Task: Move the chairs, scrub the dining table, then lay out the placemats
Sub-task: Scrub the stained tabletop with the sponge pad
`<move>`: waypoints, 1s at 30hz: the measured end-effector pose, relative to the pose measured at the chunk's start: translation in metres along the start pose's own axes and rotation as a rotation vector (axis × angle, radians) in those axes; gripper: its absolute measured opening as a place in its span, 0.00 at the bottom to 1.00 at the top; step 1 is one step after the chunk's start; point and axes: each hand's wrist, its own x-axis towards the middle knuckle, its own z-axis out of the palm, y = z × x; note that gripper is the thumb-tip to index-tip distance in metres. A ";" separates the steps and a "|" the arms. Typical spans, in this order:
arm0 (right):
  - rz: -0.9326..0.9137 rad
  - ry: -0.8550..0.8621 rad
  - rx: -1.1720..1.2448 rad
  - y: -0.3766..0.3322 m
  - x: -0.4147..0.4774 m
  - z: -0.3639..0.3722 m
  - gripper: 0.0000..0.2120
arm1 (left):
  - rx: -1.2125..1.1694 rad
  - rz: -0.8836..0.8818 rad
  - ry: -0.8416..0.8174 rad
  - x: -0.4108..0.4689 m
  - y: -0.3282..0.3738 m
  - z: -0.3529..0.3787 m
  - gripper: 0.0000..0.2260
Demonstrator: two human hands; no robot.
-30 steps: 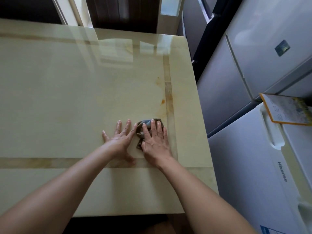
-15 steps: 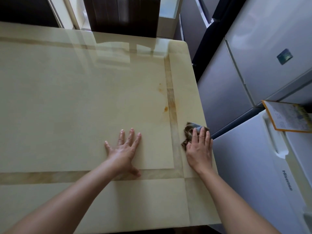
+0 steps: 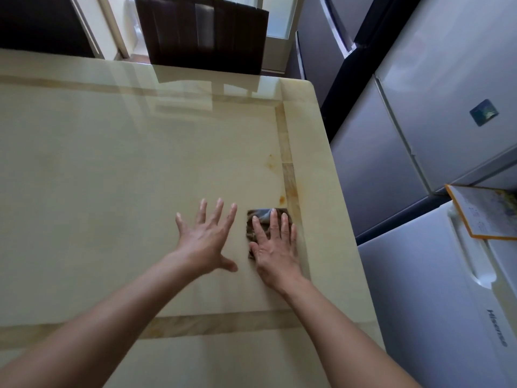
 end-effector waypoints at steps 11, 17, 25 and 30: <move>0.162 0.060 0.038 0.055 0.061 -0.032 0.26 | -0.077 0.011 -0.077 0.086 -0.006 -0.036 0.56; 0.324 0.111 0.039 0.106 0.067 -0.041 0.26 | -0.094 -0.012 -0.141 0.114 -0.014 -0.040 0.58; 0.442 0.112 0.069 0.113 0.082 -0.047 0.27 | -0.077 -0.014 -0.126 0.117 -0.013 -0.038 0.59; 0.366 0.111 0.056 0.087 0.088 -0.046 0.27 | -0.077 -0.011 -0.121 0.117 -0.012 -0.038 0.59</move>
